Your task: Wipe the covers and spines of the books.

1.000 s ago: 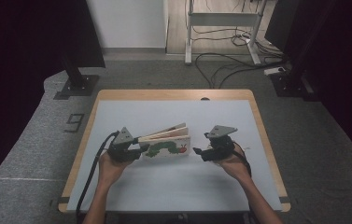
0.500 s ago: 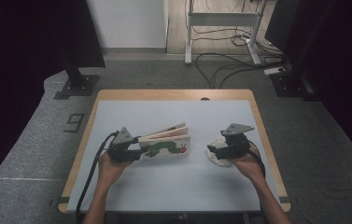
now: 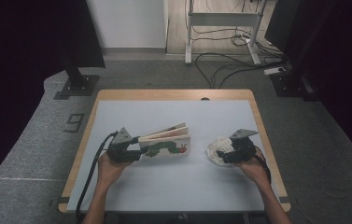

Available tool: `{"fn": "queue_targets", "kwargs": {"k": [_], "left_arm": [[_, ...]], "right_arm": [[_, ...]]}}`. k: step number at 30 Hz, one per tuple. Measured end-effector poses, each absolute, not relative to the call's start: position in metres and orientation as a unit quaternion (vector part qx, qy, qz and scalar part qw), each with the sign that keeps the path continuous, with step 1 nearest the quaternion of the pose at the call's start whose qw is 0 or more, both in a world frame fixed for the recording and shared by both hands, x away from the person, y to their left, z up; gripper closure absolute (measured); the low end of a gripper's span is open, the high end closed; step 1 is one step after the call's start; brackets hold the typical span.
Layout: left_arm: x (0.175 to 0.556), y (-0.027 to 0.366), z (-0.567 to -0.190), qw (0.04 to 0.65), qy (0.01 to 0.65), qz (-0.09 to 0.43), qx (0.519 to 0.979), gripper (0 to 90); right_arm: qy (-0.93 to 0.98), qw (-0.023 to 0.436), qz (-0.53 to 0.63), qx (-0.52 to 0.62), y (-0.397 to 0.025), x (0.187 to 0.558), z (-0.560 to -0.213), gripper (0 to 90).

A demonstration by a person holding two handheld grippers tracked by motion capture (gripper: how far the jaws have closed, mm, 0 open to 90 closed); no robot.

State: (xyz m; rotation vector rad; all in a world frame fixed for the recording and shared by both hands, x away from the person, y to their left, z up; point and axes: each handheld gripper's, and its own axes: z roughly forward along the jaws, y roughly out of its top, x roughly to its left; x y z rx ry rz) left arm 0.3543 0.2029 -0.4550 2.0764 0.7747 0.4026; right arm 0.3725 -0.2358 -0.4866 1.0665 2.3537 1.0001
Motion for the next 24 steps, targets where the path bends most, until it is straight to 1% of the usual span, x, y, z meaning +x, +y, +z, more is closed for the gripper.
{"fn": "queue_targets", "kwargs": {"k": [4,6,10,12,15,17,20,24], "left_arm": [[0.354,0.204,-0.456,0.43,0.312,0.161,0.832,43.4],[0.354,0.204,-0.456,0.43,0.312,0.159,0.832,43.0],[0.354,0.204,-0.456,0.43,0.314,0.159,0.831,42.3],[0.355,0.205,-0.456,0.431,0.314,0.157,0.831,41.9],[0.355,0.205,-0.457,0.43,0.313,0.158,0.832,41.4],[0.355,0.205,-0.456,0.431,0.313,0.158,0.831,41.1],[0.355,0.205,-0.456,0.431,0.313,0.159,0.831,40.7],[0.354,0.206,-0.456,0.431,0.313,0.16,0.831,39.8]], "right_arm": [[0.835,0.176,0.351,0.385,-0.237,0.375,-0.498,13.4],[0.836,0.175,0.346,0.387,-0.237,0.377,-0.503,15.2],[0.837,0.176,0.334,0.397,-0.239,0.379,-0.514,25.7],[0.831,0.168,0.335,0.412,-0.241,0.379,-0.518,31.9],[0.827,0.164,0.339,0.418,-0.243,0.378,-0.516,43.6],[0.829,0.165,0.339,0.413,-0.243,0.376,-0.514,49.0],[0.829,0.165,0.341,0.411,-0.244,0.375,-0.511,52.5],[0.826,0.164,0.353,0.408,-0.246,0.371,-0.504,53.3]]}}
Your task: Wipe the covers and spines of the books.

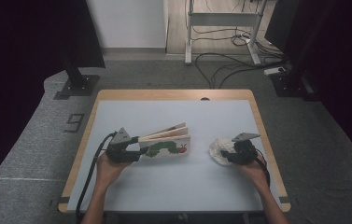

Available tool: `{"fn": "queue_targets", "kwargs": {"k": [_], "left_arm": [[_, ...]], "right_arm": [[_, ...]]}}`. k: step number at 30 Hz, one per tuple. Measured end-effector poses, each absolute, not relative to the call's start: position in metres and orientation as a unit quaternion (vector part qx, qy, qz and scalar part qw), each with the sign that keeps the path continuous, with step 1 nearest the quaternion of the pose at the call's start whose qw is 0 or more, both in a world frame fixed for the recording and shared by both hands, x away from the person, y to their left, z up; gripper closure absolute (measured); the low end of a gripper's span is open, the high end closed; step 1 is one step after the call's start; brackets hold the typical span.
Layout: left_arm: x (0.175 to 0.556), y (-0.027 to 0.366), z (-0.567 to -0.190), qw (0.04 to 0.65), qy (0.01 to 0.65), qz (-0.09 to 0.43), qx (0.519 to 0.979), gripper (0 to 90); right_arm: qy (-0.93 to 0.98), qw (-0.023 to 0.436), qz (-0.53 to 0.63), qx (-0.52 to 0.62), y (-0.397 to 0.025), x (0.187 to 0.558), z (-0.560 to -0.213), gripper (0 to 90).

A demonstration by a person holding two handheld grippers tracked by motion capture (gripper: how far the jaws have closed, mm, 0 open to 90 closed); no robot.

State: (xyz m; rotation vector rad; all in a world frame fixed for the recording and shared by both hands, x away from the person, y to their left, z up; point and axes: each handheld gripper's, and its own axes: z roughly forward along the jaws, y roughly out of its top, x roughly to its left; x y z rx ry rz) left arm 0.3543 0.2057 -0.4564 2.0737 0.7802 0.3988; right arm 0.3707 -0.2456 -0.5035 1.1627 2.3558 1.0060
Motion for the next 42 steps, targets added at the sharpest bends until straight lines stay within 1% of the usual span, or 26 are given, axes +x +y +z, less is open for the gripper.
{"fn": "queue_targets", "kwargs": {"k": [7,13,24,42], "left_arm": [[0.355,0.206,-0.458,0.433,0.314,0.154,0.831,38.4],[0.355,0.207,-0.46,0.432,0.317,0.15,0.831,36.2],[0.355,0.208,-0.461,0.429,0.316,0.151,0.833,35.2],[0.354,0.209,-0.462,0.423,0.313,0.155,0.836,34.1]], "right_arm": [[0.827,0.167,0.367,0.391,-0.245,0.36,-0.488,53.2],[0.828,0.162,0.379,0.381,-0.247,0.352,-0.477,53.1],[0.83,0.154,0.395,0.363,-0.244,0.337,-0.465,52.8],[0.847,0.15,0.403,0.311,-0.209,0.325,-0.455,52.8]]}}
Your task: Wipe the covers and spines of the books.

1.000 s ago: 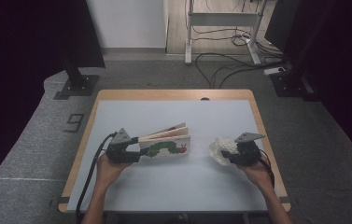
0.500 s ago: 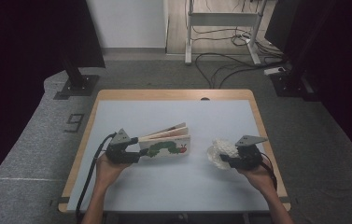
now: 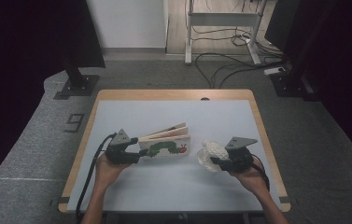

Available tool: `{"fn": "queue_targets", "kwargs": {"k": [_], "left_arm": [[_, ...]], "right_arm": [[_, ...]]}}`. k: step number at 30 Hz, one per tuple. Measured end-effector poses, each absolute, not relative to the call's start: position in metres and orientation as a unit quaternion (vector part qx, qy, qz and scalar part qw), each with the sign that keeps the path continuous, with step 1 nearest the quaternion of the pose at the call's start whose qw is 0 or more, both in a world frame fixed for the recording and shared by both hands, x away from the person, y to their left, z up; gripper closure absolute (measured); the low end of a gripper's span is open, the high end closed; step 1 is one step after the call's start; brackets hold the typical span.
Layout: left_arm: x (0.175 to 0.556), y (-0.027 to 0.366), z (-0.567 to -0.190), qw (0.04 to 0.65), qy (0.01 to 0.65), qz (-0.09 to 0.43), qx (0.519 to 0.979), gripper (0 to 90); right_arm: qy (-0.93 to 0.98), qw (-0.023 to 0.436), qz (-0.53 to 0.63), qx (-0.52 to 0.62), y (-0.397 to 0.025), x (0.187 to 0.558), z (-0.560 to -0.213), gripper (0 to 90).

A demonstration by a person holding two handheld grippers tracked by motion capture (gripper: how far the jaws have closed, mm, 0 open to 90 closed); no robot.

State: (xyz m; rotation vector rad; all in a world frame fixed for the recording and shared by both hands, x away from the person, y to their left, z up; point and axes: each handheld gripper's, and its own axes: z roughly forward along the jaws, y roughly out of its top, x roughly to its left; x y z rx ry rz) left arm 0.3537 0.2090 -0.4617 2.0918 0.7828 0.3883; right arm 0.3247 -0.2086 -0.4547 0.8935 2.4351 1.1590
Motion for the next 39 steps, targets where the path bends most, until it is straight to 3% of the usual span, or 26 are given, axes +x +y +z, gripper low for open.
{"fn": "queue_targets", "kwargs": {"k": [28,39], "left_arm": [[0.354,0.212,-0.459,0.429,0.31,0.155,0.834,34.2],[0.355,0.215,-0.456,0.433,0.313,0.158,0.83,39.9]], "right_arm": [[0.872,0.125,0.413,0.233,-0.138,0.32,-0.447,52.9],[0.878,0.115,0.419,0.202,-0.105,0.318,-0.442,52.9]]}}
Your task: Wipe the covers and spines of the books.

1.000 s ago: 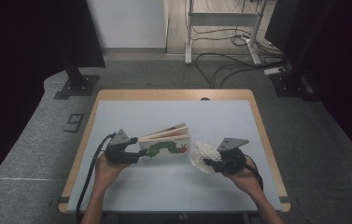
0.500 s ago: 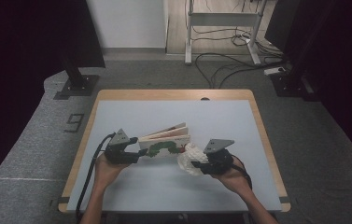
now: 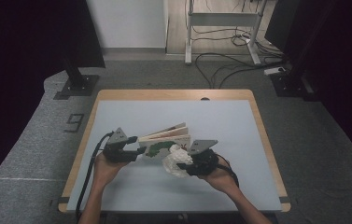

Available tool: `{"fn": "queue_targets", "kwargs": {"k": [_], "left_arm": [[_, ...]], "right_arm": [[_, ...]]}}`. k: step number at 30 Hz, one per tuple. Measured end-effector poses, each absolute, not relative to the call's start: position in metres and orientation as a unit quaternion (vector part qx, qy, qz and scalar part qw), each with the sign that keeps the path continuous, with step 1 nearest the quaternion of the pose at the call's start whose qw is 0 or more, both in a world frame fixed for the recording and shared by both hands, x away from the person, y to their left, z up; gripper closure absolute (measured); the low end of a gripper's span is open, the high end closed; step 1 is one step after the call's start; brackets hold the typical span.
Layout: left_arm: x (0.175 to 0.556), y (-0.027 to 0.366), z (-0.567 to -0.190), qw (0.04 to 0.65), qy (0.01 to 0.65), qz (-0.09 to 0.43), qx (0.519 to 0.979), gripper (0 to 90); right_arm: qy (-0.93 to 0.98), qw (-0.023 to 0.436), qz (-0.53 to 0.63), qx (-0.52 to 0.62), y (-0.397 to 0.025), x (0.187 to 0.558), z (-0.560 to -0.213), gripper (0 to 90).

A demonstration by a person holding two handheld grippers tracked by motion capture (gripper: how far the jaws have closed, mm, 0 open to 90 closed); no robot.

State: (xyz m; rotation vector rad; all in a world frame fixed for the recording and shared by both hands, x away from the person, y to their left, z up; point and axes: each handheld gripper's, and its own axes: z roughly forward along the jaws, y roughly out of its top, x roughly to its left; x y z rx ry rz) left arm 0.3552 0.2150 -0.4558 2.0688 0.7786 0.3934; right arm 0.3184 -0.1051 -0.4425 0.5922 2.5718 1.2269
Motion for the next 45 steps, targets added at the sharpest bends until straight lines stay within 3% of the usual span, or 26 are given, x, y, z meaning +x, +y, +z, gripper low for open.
{"fn": "queue_targets", "kwargs": {"k": [28,45], "left_arm": [[0.362,0.214,-0.449,0.428,0.305,0.154,0.837,42.8],[0.362,0.212,-0.45,0.425,0.301,0.157,0.839,42.8]], "right_arm": [[0.892,0.096,0.423,0.126,-0.021,0.314,-0.447,52.8],[0.901,0.096,0.406,0.119,-0.013,0.318,-0.491,50.2]]}}
